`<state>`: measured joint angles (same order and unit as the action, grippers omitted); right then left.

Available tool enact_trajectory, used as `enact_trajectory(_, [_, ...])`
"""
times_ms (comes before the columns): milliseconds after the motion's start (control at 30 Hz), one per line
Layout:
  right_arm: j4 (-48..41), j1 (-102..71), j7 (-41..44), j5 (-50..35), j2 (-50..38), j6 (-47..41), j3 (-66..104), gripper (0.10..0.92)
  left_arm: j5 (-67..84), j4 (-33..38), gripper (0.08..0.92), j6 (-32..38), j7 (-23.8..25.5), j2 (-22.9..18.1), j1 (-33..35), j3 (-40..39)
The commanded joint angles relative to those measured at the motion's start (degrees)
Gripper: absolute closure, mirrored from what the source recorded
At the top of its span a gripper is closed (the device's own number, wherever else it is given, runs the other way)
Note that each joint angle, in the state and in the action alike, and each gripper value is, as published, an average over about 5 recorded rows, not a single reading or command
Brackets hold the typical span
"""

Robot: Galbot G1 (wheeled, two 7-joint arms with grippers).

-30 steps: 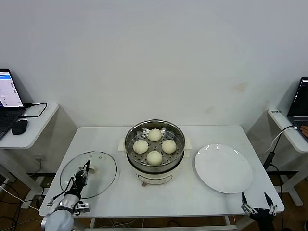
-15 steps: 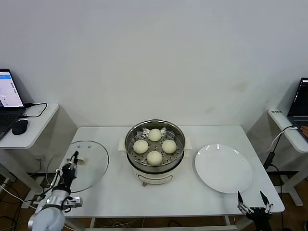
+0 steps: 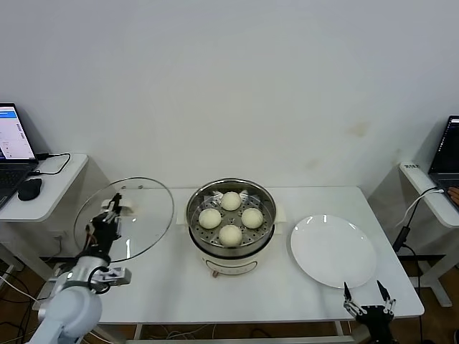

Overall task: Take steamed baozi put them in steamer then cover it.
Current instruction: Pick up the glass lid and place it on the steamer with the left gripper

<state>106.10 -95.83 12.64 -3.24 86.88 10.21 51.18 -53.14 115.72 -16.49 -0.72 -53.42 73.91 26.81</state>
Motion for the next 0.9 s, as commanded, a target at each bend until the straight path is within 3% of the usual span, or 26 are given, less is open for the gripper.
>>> enact_trajectory(33, [-0.3, 0.8, -1.2, 6.4, 1.0, 1.5, -1.0, 0.203, -1.0, -0.4, 0.875, -8.9, 4.5, -0.4, -16.4, -19.5])
enact_trajectory(333, [0.6, 2.4, -4.0, 14.1, 2.7, 1.8, -1.5, 0.202, -9.7, -7.0, 0.875, -14.6, 9.1, -13.2, -28.3, -28.7])
enact_trajectory(667, [-0.6, 3.6, -4.2, 14.8, 3.2, 1.2, -2.4, 0.203, -23.2, -12.3, 0.875, -18.1, 18.2, -23.6, -31.2, -34.6])
enact_trajectory(900, [-1.3, 3.3, -4.0, 14.8, 3.3, 1.6, -2.6, 0.203, -29.1, -15.3, 0.875, -18.1, 20.9, -28.3, -31.0, -35.7])
